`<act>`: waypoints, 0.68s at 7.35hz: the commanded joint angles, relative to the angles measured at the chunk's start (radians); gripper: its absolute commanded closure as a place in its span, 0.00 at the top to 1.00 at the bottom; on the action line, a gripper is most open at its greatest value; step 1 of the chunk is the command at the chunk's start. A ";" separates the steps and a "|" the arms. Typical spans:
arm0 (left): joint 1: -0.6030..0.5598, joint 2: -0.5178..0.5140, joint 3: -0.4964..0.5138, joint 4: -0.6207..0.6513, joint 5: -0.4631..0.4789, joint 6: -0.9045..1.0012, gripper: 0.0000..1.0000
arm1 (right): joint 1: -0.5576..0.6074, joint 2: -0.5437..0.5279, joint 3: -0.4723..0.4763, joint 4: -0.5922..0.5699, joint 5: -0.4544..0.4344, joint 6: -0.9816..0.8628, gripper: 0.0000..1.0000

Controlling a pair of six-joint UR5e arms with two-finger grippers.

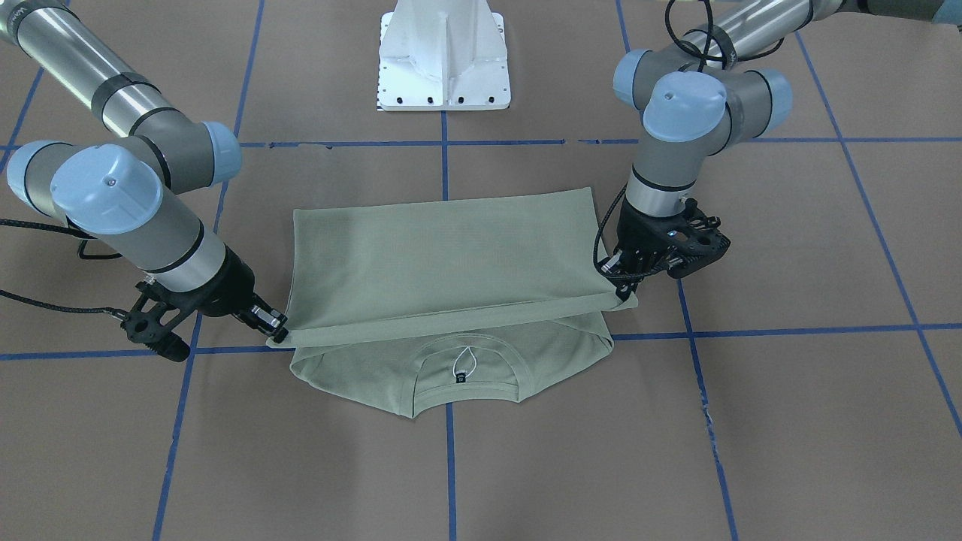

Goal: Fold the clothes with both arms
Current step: 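Lay the hem down at the collar with both grippers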

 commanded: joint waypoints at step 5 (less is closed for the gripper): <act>-0.009 -0.111 0.152 0.001 0.036 -0.002 0.00 | -0.007 0.037 -0.016 0.002 -0.020 0.000 0.00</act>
